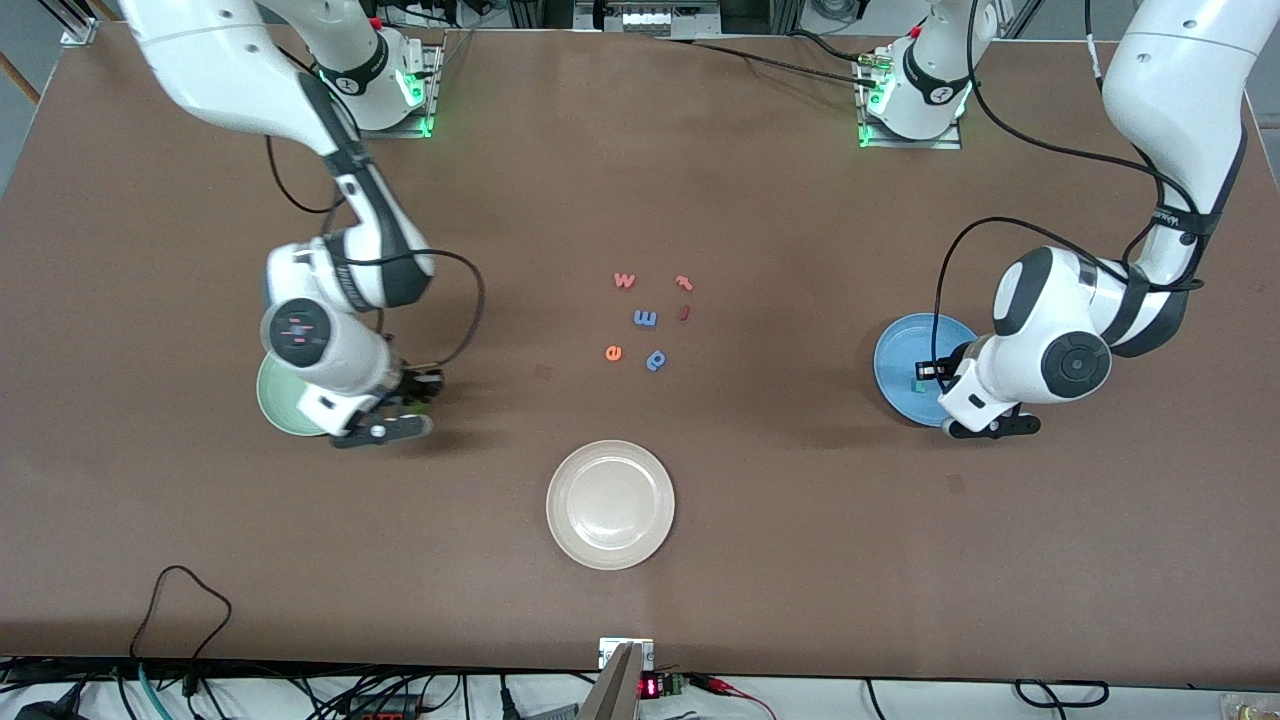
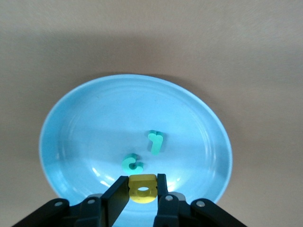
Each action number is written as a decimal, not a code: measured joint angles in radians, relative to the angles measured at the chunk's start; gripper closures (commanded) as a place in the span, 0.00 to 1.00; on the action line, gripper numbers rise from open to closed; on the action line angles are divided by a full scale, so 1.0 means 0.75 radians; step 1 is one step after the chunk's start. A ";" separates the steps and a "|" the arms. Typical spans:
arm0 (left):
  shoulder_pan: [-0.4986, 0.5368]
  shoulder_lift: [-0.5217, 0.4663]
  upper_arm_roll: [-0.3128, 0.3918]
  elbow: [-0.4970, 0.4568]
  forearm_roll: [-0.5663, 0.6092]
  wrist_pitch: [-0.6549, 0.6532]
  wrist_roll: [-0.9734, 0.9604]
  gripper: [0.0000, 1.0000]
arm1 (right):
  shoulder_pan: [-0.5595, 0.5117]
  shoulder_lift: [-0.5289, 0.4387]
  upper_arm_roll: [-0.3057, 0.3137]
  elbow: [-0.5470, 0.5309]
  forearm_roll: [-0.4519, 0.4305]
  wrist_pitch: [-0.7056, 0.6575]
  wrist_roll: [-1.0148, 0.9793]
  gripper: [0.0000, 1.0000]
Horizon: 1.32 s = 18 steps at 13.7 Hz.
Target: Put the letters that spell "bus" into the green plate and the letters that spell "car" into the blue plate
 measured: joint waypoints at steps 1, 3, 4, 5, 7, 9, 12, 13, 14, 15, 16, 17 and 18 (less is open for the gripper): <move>0.002 0.019 0.000 -0.006 0.001 0.010 0.000 0.89 | -0.056 -0.033 -0.001 -0.069 -0.001 -0.003 -0.036 0.80; 0.000 0.049 -0.007 -0.010 0.001 0.016 -0.001 0.72 | -0.143 -0.064 -0.016 -0.179 -0.003 -0.001 -0.113 0.62; -0.001 0.058 -0.012 -0.011 0.001 0.020 -0.002 0.34 | -0.170 -0.069 -0.028 -0.210 -0.003 0.003 -0.149 0.08; -0.002 0.063 -0.016 -0.011 0.001 0.024 -0.003 0.00 | -0.189 -0.072 -0.039 -0.225 -0.003 0.006 -0.175 0.00; -0.003 0.065 -0.023 -0.006 0.001 0.033 -0.004 0.00 | -0.206 -0.091 -0.046 -0.224 -0.003 0.017 -0.194 0.00; 0.001 0.059 -0.044 0.040 0.001 0.036 -0.004 0.00 | -0.197 -0.199 -0.037 -0.190 -0.003 -0.020 -0.194 0.00; 0.003 -0.012 -0.075 0.130 0.002 0.033 -0.002 0.00 | -0.194 -0.357 -0.026 -0.003 -0.002 -0.332 -0.194 0.00; 0.003 -0.059 -0.078 0.160 0.002 0.016 0.010 0.00 | -0.194 -0.402 -0.026 0.085 -0.002 -0.446 -0.194 0.00; 0.004 -0.109 -0.081 0.193 0.002 -0.019 0.036 0.00 | -0.194 -0.443 -0.026 0.156 -0.001 -0.536 -0.194 0.00; 0.005 -0.153 -0.082 0.238 0.002 -0.070 0.077 0.00 | -0.193 -0.477 -0.027 0.209 -0.001 -0.610 -0.194 0.00; 0.006 -0.186 -0.082 0.298 0.002 -0.135 0.119 0.00 | -0.193 -0.504 -0.026 0.250 -0.001 -0.670 -0.194 0.00; 0.009 -0.207 -0.082 0.371 0.002 -0.203 0.153 0.00 | -0.192 -0.528 -0.027 0.277 -0.001 -0.708 -0.194 0.00; 0.013 -0.218 -0.081 0.446 0.001 -0.258 0.178 0.00 | -0.192 -0.548 -0.027 0.291 -0.001 -0.727 -0.194 0.00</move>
